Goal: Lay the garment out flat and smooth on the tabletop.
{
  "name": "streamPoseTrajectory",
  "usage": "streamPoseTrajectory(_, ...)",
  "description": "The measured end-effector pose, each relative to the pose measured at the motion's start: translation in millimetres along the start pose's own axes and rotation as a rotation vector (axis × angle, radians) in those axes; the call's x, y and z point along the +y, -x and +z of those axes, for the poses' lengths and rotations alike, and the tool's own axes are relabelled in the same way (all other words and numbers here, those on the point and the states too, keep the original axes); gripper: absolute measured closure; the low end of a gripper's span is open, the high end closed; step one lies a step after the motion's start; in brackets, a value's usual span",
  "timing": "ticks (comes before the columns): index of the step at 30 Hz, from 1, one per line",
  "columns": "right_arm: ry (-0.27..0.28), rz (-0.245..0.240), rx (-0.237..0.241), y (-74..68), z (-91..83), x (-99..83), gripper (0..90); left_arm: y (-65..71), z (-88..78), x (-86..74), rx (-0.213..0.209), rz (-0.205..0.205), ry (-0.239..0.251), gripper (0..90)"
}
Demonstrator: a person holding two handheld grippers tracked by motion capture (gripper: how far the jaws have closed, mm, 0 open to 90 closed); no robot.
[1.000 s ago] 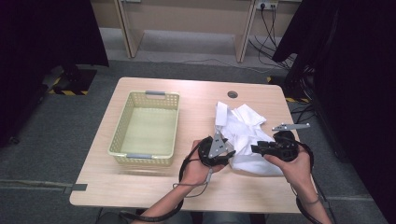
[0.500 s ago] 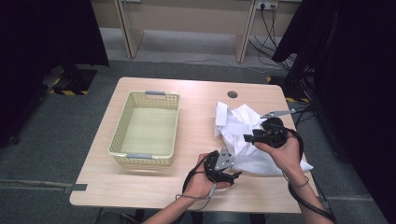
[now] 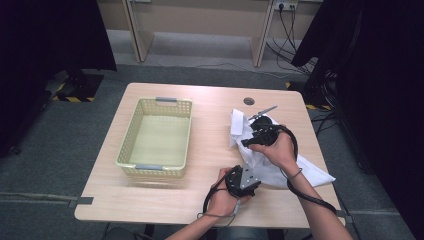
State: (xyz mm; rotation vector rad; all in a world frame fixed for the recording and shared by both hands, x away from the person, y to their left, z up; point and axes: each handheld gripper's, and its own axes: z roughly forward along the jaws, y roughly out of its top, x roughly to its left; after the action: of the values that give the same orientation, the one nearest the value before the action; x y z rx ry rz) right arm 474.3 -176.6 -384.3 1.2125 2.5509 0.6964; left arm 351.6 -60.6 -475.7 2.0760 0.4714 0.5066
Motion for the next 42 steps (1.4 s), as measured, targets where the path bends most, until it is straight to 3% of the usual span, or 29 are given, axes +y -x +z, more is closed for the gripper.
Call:
streamPoseTrajectory(6, -0.047, -0.032, -0.046, -5.5, 18.1, 8.0, 40.2, -0.1, 0.8, 0.9, 0.010, 0.006, -0.005, 53.9)
streamPoseTrajectory(13, -0.093, -0.085, -0.106, -14.8, 34.1, 11.1, 40.4, 0.1, 0.5, 3.0, 0.014, 0.017, -0.006, 53.9)
streamPoseTrajectory(19, -0.112, -0.090, -0.144, -17.2, 40.4, 12.9, 42.3, 0.4, 0.1, 3.0, 0.017, 0.026, -0.005, 54.9)
streamPoseTrajectory(22, -0.137, -0.109, -0.154, -18.5, 44.5, 12.3, 54.5, 0.4, -0.1, 2.7, 0.018, 0.030, -0.007, 55.7)
streamPoseTrajectory(26, -0.164, -0.094, -0.164, -17.9, 50.3, 10.0, 72.1, 0.6, 0.4, 2.2, 0.017, 0.031, -0.008, 56.2)
streamPoseTrajectory(29, -0.169, -0.072, -0.155, -15.1, 51.3, 9.0, 81.4, 0.1, 0.3, 1.9, 0.019, 0.033, -0.011, 56.2)
streamPoseTrajectory(33, -0.136, -0.030, -0.125, -11.4, 43.7, 10.7, 84.1, 0.0, -0.8, 2.2, 0.027, 0.037, -0.007, 55.5)
streamPoseTrajectory(38, -0.033, 0.070, -0.002, -1.9, 26.2, 14.1, 84.4, -1.2, -3.9, 3.0, 0.054, 0.048, 0.007, 52.9)
streamPoseTrajectory(42, 0.033, 0.156, 0.068, 8.0, 17.6, 14.0, 84.6, -3.6, -4.9, 3.7, 0.070, 0.058, 0.008, 50.0)
